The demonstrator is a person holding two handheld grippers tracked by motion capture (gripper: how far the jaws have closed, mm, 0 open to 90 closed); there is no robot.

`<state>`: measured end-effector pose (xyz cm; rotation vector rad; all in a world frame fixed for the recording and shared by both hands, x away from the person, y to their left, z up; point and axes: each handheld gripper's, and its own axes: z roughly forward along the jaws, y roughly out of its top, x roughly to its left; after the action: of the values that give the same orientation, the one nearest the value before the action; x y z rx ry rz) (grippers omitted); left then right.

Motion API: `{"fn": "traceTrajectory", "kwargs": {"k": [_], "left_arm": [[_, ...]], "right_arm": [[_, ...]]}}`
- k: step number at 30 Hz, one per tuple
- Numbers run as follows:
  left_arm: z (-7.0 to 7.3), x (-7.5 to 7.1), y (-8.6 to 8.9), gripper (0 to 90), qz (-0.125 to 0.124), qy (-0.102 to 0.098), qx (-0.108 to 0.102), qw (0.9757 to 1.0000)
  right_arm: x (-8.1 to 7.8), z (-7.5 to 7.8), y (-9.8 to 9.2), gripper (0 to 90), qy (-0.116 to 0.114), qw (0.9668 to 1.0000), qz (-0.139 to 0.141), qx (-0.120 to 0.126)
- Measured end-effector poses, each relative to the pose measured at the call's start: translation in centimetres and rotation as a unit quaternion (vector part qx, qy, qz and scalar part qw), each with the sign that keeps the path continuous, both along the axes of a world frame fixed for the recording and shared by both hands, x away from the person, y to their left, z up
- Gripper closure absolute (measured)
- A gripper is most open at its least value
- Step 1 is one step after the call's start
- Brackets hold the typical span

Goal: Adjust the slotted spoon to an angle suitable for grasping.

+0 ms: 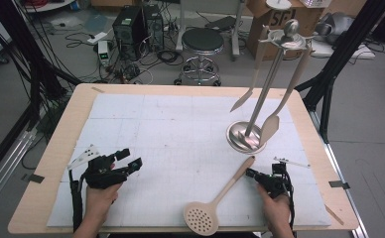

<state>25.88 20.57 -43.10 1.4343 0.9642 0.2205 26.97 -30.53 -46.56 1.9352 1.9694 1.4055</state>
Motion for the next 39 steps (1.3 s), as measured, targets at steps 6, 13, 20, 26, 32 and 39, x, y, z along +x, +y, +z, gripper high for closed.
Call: {"fn": "traceTrajectory", "kwargs": {"k": [6,13,20,26,32,39], "left_arm": [[0.0,0.0,-0.2,23.5,-0.003,0.0,0.002,1.0],[0.0,0.0,0.0,23.6,0.0,-0.001,-0.001,1.0],[0.0,0.0,0.1,23.5,0.001,-0.003,-0.001,1.0],[0.1,-0.1,0.1,23.5,0.001,-0.003,-0.002,1.0],[0.1,-0.1,0.1,23.5,-0.001,-0.004,0.0,1.0],[0.1,-0.1,0.4,23.5,0.003,-0.004,-0.004,1.0]], "right_arm": [[0.7,0.0,0.9,90.0,0.02,0.9997,0.013,-0.006],[2.2,0.0,3.0,90.0,0.025,0.9989,0.039,-0.009],[3.0,0.0,4.2,90.0,0.026,0.9984,0.049,-0.011],[3.7,0.0,6.5,90.0,0.03,0.9962,0.081,-0.011],[4.7,0.1,8.5,90.0,0.033,0.9939,0.105,-0.013],[5.4,0.2,10.5,90.0,0.039,0.9913,0.125,-0.013]]}}
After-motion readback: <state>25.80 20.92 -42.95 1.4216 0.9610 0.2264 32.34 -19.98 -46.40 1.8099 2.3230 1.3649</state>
